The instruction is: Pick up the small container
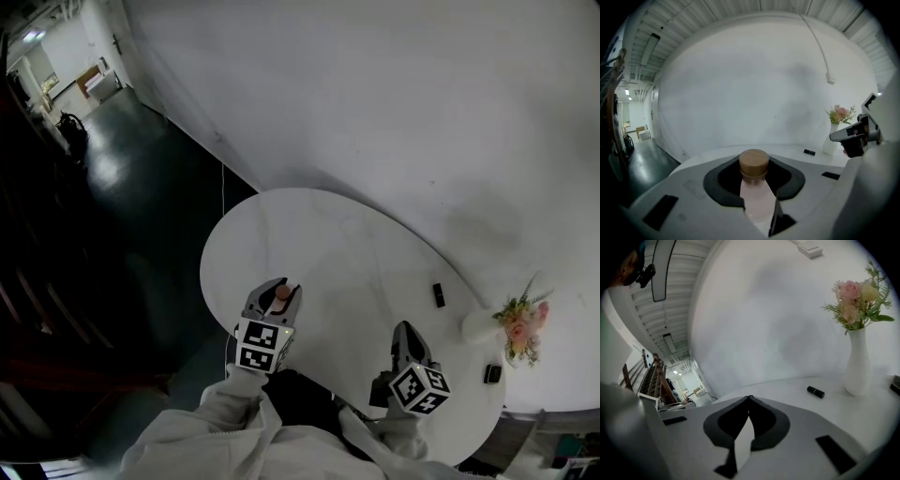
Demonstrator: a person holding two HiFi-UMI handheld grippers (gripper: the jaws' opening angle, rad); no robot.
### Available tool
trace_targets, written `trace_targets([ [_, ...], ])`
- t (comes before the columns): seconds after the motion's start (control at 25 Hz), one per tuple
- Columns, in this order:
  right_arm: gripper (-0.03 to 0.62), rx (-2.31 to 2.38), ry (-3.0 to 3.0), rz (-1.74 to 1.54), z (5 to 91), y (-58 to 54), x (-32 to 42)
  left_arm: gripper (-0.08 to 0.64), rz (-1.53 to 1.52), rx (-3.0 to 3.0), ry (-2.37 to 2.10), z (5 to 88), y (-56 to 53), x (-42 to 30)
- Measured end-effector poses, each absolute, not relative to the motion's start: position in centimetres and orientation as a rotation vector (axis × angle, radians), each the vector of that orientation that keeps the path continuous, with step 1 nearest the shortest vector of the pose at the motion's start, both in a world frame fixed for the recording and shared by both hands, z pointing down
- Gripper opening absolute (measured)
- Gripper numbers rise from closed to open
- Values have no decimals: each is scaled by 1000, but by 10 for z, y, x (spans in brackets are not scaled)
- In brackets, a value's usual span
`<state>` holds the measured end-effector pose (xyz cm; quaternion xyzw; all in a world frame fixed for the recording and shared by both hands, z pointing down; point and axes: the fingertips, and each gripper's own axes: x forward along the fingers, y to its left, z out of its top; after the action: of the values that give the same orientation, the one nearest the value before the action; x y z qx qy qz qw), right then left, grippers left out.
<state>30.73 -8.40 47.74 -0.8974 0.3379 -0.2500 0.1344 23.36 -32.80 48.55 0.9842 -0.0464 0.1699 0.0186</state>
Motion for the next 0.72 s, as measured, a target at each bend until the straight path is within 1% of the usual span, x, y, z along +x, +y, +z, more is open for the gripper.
trace_targets([
  [0.24,49,-2605,1081,-698,467,-108,302,115,542,3047,-242,484,-342,201],
  [0.72,49,-2603,1261,-694,474,-153,278,115,560,3010,-413,494,-366,145],
])
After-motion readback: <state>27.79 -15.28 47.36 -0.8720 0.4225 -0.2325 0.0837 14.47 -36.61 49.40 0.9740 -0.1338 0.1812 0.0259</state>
